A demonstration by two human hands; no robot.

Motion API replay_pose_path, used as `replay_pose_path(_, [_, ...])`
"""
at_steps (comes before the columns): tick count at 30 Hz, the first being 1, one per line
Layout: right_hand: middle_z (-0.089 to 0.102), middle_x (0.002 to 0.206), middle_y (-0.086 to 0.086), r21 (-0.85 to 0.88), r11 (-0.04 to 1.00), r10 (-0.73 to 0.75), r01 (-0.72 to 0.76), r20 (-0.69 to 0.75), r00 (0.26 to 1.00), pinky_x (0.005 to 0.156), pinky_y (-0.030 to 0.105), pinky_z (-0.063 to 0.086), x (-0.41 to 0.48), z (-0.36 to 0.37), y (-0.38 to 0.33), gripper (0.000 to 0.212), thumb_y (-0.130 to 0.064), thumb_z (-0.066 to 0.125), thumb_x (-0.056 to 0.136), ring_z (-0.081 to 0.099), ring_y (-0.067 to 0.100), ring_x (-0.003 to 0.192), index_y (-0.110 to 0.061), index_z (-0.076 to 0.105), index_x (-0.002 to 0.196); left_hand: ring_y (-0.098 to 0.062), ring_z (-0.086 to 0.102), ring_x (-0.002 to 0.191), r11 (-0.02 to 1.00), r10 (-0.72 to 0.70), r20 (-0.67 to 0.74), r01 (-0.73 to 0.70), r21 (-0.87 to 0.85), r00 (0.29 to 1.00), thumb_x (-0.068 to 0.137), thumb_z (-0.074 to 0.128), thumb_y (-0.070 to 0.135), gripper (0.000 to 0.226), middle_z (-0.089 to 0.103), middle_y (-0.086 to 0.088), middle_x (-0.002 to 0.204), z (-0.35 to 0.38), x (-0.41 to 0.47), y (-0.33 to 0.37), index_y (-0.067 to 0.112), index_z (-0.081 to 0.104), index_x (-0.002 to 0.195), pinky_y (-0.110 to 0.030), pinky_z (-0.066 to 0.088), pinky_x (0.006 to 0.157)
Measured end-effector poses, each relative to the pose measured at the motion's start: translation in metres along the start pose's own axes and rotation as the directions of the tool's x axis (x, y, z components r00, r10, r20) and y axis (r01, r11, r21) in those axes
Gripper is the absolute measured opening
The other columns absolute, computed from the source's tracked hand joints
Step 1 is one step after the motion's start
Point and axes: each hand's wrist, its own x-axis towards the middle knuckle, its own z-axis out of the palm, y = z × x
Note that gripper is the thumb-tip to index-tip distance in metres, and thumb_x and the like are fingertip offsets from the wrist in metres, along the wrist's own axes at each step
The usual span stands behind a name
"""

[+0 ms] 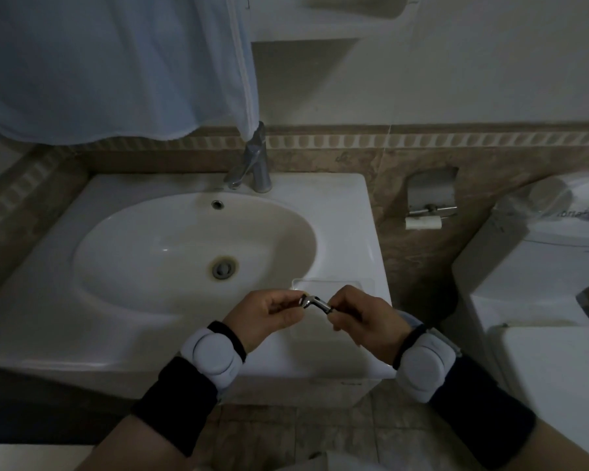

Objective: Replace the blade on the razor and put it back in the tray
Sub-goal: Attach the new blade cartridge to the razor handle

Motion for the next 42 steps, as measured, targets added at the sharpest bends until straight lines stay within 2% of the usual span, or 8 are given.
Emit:
replay_pose_path(12, [0.055, 0.078, -0.001, -0.103, 0.988, -0.123, 0.118, -0.041, 0.992, 0.056, 0.005, 0.036, 0.002, 0.003, 0.002, 0.016, -0.016, 0.048, 0.092, 0.05, 0.013, 0.072, -0.001, 0.052, 0.098, 0.02, 0.056, 0.058, 0.994, 0.05, 0.0, -0.05, 0.096, 0.999, 0.083, 0.057, -0.003, 0.034, 0.059, -0.008, 0.095, -0.002, -0.001, 0.005, -0.003, 0.055, 0.117, -0.001, 0.042, 0.049])
replay_pose_path(16, [0.053, 0.067, -0.01, 0.024, 0.997, -0.072, 0.072, -0.006, 0.997, 0.053, 0.002, 0.039, 0.005, 0.004, 0.004, 0.007, -0.015, 0.051, 0.091, 0.053, -0.005, 0.057, -0.017, 0.051, 0.084, 0.017, 0.058, 0.058, 0.996, 0.054, -0.001, -0.054, 0.065, 0.999, 0.079, 0.059, -0.006, 0.038, 0.061, 0.003, 0.082, -0.006, -0.001, 0.005, 0.002, 0.056, 0.117, -0.002, 0.045, 0.053])
replay_pose_path(19, [0.056, 0.065, -0.01, 0.147, 0.988, -0.048, 0.045, 0.017, 0.999, 0.054, 0.007, 0.04, 0.003, 0.002, 0.004, 0.024, -0.016, 0.05, 0.092, 0.051, -0.009, 0.051, -0.035, 0.048, 0.077, 0.014, 0.061, 0.06, 0.999, 0.032, 0.004, -0.032, -0.007, 0.999, 0.074, 0.063, -0.01, 0.044, 0.065, 0.008, 0.077, -0.007, -0.002, 0.007, 0.005, 0.056, 0.115, -0.002, 0.049, 0.062])
replay_pose_path(22, [0.058, 0.064, -0.008, 0.17, 0.985, -0.047, 0.032, 0.085, 0.995, 0.054, 0.014, 0.04, 0.003, -0.001, 0.002, 0.023, -0.022, 0.044, 0.094, 0.047, -0.001, 0.049, -0.037, 0.051, 0.079, 0.009, 0.063, 0.061, 0.999, 0.032, 0.012, -0.032, -0.03, 0.999, 0.069, 0.068, -0.01, 0.036, 0.069, 0.015, 0.064, -0.008, -0.002, 0.011, 0.003, 0.064, 0.102, -0.005, 0.05, 0.062])
replay_pose_path(26, [0.055, 0.062, -0.009, 0.104, 0.994, -0.051, 0.039, 0.113, 0.992, 0.05, 0.004, 0.039, 0.003, -0.007, -0.003, 0.023, -0.024, 0.042, 0.095, 0.05, -0.008, 0.048, -0.037, 0.051, 0.078, 0.005, 0.061, 0.063, 0.998, 0.065, 0.043, -0.065, 0.012, 0.997, 0.067, 0.073, -0.004, 0.032, 0.064, 0.002, 0.076, -0.008, -0.004, 0.017, 0.024, 0.065, 0.079, -0.007, 0.051, 0.065])
replay_pose_path(30, [0.051, 0.06, -0.008, 0.062, 0.996, -0.073, 0.067, 0.11, 0.991, 0.052, 0.003, 0.039, 0.002, -0.011, -0.006, 0.028, -0.018, 0.044, 0.095, 0.049, -0.011, 0.049, -0.035, 0.048, 0.072, 0.005, 0.06, 0.061, 0.997, 0.075, 0.044, -0.075, -0.001, 0.996, 0.067, 0.072, -0.005, 0.032, 0.065, 0.008, 0.069, -0.007, -0.004, 0.019, 0.025, 0.065, 0.075, -0.007, 0.05, 0.064])
replay_pose_path(36, [0.047, 0.06, -0.008, 0.054, 0.998, -0.045, 0.04, 0.091, 0.995, 0.053, 0.001, 0.04, 0.002, -0.01, -0.007, 0.017, -0.019, 0.042, 0.095, 0.048, -0.013, 0.048, -0.015, 0.058, 0.093, 0.007, 0.062, 0.065, 0.996, 0.085, 0.048, -0.086, 0.021, 0.995, 0.07, 0.07, -0.002, 0.034, 0.07, 0.017, 0.063, -0.008, -0.003, 0.019, 0.031, 0.067, 0.076, -0.006, 0.051, 0.068])
replay_pose_path(42, [0.046, 0.059, -0.007, 0.055, 0.998, -0.008, 0.004, 0.075, 0.997, 0.049, 0.001, 0.038, 0.003, -0.009, -0.011, 0.028, -0.021, 0.041, 0.095, 0.047, -0.013, 0.046, 0.0, 0.058, 0.102, 0.014, 0.06, 0.064, 0.994, 0.085, 0.032, -0.087, 0.062, 0.996, 0.073, 0.065, -0.005, 0.034, 0.063, 0.007, 0.08, -0.007, 0.0, 0.016, 0.006, 0.062, 0.106, -0.002, 0.049, 0.067])
